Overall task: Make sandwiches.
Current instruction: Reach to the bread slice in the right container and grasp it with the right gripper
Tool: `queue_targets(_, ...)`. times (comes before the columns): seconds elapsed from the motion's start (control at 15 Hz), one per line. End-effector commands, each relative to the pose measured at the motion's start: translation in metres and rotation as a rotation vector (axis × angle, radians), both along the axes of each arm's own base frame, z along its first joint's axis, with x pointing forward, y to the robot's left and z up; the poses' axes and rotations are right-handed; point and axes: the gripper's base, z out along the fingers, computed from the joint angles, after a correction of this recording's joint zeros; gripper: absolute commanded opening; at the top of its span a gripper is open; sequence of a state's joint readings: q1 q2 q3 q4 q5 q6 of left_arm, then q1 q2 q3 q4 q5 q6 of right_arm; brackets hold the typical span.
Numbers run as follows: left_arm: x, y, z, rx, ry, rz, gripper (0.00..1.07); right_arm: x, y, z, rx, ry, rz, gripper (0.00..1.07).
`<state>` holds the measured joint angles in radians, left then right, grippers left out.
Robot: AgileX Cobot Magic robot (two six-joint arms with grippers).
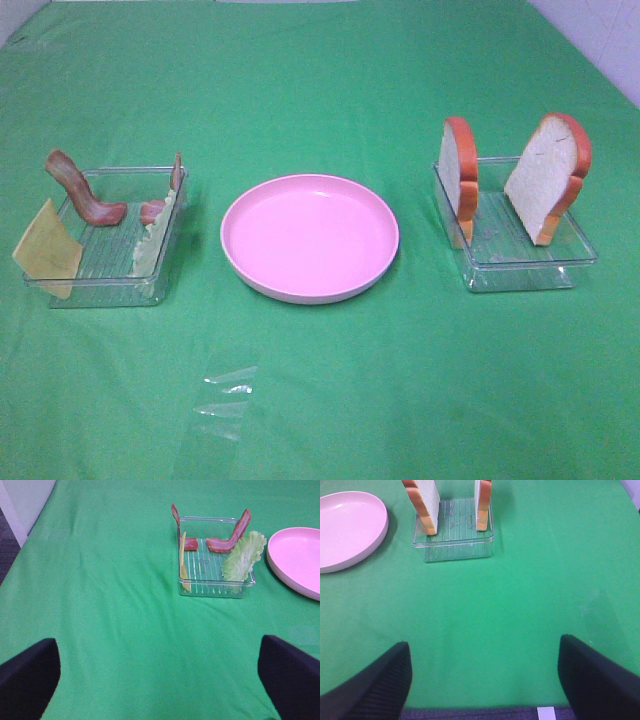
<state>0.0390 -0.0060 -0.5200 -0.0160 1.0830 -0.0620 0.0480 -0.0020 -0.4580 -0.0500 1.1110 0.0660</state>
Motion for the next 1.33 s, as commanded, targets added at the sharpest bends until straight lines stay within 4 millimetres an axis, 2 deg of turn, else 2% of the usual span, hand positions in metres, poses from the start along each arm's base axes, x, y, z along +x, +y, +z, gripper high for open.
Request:
queue_targets(0.07, -0.001, -0.001, 0.0, -0.005, -0.02, -0.008, 1.02, -0.004, 0.0, -0.001, -0.005, -0.033, 0.001, 0.77)
queue_targets(1.07, -0.001, -0.001, 0.0, -0.006, -0.02, -0.008, 1.02, -0.002, -0.001, 0.001, -0.021, -0.023, -0.007, 0.77)
queue_targets(1.2, -0.001, -0.001, 0.0, -0.006, -0.02, -0.008, 1.02, 0.014, 0.0, 0.015, -0.021, 0.115, -0.006, 0.77)
queue_targets(1.27, -0.001, -0.001, 0.0, -0.006, -0.02, -0.008, 1.02, 0.061, 0.003, 0.041, -0.018, 0.346, -0.004, 0.77)
queue_targets(1.33, -0.001, -0.001, 0.0, -0.006, -0.02, -0.008, 1.02, 0.09, 0.005, 0.054, -0.014, 0.434, -0.001, 0.77)
